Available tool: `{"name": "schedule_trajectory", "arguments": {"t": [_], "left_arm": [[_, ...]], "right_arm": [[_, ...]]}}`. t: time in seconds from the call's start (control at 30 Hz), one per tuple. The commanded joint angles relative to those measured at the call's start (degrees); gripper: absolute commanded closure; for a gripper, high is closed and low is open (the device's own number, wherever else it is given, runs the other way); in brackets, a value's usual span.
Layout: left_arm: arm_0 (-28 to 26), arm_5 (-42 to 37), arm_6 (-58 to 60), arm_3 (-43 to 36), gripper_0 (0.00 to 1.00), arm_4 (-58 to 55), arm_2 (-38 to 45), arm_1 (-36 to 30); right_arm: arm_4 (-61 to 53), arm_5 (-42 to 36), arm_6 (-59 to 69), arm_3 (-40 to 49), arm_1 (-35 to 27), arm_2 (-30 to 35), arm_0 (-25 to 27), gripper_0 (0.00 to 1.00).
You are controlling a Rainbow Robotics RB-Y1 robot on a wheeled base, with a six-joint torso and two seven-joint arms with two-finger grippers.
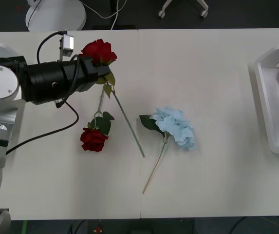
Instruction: Put the red flowers into the right box and the blue flowers into the left box
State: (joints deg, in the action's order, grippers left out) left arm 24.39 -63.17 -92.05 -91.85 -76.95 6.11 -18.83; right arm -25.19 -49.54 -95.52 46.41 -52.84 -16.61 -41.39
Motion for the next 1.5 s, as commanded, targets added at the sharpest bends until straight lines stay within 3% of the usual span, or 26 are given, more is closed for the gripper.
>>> {"name": "schedule_trajectory", "arguments": {"t": [0.03,0.2,0.37,0.6,1.07,1.5], "left_arm": [[3.5,-2.7,0.9,-4.4,1.0,-1.4,2.8,0.2],[3.5,-0.7,1.4,-6.4,1.0,-4.4,1.2,0.2],[3.4,8.9,2.8,-7.8,1.0,-6.5,-5.5,0.2],[3.4,19.3,3.5,-7.9,1.0,-6.5,-13.6,0.3],[3.5,19.5,4.4,-9.0,1.0,-5.8,-14.1,1.6],[3.4,19.7,5.4,-9.0,1.0,-5.8,-13.8,1.5]], "right_arm": [[-7.8,-1.4,1.4,0.2,-3.7,3.0,-2.0,0.13],[-18.5,-8.5,0.1,4.9,-6.7,4.0,-2.0,0.04],[-28.5,-20.4,-1.1,15.0,-9.5,4.0,-1.9,0.01],[-40.5,-30.0,-2.2,25.2,-9.7,4.0,-1.8,0.0],[-65.8,-30.0,-5.1,51.7,-9.2,6.2,10.5,0.0],[-68.6,-29.4,-6.2,62.5,-1.4,5.9,17.3,0.0]]}}
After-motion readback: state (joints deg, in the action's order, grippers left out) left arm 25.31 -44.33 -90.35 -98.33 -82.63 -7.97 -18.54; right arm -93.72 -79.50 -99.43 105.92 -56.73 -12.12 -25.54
